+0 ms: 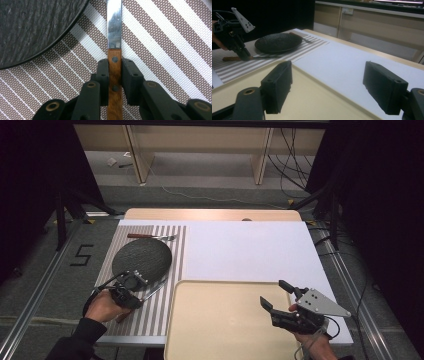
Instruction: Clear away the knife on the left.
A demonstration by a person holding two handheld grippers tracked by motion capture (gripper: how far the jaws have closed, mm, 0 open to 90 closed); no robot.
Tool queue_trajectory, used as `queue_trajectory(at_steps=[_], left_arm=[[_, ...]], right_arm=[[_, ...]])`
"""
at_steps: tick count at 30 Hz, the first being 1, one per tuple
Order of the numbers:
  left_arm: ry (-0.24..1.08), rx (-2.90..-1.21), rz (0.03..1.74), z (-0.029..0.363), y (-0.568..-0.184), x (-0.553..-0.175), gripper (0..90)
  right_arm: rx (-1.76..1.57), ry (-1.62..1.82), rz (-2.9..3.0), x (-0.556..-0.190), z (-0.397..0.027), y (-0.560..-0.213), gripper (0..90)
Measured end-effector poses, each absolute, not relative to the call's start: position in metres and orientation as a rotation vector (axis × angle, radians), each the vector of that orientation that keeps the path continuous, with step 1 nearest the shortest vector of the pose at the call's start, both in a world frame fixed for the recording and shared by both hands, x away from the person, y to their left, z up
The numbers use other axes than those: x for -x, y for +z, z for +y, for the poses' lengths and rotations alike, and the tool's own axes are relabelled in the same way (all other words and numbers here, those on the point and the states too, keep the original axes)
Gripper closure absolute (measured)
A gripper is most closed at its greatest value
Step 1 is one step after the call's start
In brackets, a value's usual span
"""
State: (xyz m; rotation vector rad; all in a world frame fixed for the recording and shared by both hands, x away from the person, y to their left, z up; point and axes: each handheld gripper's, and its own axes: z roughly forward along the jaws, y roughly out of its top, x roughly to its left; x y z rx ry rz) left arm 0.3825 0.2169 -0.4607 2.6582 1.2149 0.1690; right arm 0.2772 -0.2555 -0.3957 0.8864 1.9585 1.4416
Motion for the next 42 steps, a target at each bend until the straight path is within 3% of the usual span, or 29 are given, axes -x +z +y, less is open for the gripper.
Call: queue_trajectory(at_steps=[27,33,42], left_arm=[[0.176,-2.569,1.119,0.2,-0.438,-0.373,76.9],[0.081,-2.491,1.088,0.189,-0.43,-0.366,76.9],[0.041,-2.428,1.022,0.166,-0.422,-0.355,76.9]], right_arm=[[-0.888,1.441,1.958,-0.277,-0.256,-0.396,24.4],[-0.889,1.441,1.957,-0.277,-0.256,-0.396,24.4],[-0.886,1.443,1.954,-0.277,-0.256,-0.395,24.4]])
